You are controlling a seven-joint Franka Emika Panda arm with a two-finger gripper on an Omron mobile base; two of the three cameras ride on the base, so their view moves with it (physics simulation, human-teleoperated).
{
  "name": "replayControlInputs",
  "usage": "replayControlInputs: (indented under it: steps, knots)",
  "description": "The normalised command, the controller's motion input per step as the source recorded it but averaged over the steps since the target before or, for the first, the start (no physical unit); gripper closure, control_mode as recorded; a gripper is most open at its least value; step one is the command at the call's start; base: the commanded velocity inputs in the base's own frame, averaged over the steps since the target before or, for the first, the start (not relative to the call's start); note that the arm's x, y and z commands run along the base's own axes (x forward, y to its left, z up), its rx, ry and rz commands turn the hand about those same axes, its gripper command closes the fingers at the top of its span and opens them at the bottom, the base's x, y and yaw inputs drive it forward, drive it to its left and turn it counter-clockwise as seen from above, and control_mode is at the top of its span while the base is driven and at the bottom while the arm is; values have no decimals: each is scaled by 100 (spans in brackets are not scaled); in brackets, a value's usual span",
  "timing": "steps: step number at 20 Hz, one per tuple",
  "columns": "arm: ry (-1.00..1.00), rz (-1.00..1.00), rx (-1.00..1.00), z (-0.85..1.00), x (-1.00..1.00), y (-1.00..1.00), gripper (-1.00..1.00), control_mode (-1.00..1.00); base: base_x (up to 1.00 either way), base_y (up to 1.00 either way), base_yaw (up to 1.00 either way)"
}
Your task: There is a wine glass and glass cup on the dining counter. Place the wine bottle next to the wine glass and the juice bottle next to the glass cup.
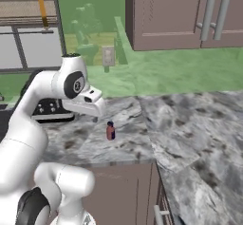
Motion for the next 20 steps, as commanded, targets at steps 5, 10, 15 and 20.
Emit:
replayControlInputs:
  steps: [5, 10, 15, 20]
  knots:
    - [2, 0, 8, -7, 49, -19, -100, -100, 0, 0, 0]
    - [0, 0, 1, -14, 35, -9, -100, -100, 0, 0, 0]
    - [0, 0, 0, -14, 30, -8, -100, -100, 0, 0, 0]
    - [0, 0, 0, -19, 29, -1, -100, -100, 0, 0, 0]
